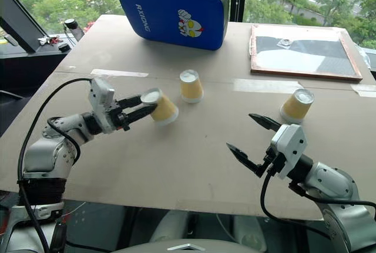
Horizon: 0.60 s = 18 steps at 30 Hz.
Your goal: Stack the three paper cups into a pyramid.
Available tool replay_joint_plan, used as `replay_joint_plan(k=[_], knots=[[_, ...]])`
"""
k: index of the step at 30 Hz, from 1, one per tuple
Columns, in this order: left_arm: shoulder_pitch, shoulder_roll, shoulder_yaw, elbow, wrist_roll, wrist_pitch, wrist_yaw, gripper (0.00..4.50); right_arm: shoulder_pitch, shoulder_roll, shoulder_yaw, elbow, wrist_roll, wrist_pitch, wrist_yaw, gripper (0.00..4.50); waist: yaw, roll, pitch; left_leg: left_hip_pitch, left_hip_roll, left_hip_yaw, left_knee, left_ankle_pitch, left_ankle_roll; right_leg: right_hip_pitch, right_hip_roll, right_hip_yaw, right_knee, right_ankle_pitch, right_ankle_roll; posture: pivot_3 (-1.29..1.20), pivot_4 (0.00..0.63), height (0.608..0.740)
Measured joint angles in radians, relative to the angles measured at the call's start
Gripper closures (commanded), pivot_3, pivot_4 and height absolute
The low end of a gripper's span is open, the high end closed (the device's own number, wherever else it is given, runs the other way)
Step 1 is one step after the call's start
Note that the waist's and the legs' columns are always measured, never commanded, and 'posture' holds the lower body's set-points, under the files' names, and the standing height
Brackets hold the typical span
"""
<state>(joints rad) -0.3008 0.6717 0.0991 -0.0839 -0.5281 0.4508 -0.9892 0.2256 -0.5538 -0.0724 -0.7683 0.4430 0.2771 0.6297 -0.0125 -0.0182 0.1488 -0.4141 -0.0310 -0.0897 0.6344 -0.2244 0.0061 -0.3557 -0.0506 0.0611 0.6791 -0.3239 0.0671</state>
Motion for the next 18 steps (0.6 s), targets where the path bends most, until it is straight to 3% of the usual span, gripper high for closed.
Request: replay_joint_plan(k=[11, 18], knots=[[-0.127, -0.093, -0.182, 0.064, 0.143, -0.082, 0.007, 2.40, 0.249, 0.007, -0.081, 0.006, -0.047, -0.092, 0.010, 0.00, -0.002, 0.000, 0.000, 0.000, 0.000, 0.000, 0.001, 0.000, 0.000, 0.001, 0.004, 0.000, 0.000, 0.000, 0.000, 0.00, 0.150, 0.740], [-0.148, -0.115, -0.209, 0.138, 0.209, -0.188, -0.017, 2.40, 0.347, 0.035, -0.136, 0.011, -0.064, -0.154, 0.011, 0.00, 0.002, 0.000, 0.000, 0.001, 0.000, 0.000, 0.001, 0.000, 0.000, 0.002, 0.004, 0.000, 0.000, 0.000, 0.000, 0.00, 0.150, 0.740]])
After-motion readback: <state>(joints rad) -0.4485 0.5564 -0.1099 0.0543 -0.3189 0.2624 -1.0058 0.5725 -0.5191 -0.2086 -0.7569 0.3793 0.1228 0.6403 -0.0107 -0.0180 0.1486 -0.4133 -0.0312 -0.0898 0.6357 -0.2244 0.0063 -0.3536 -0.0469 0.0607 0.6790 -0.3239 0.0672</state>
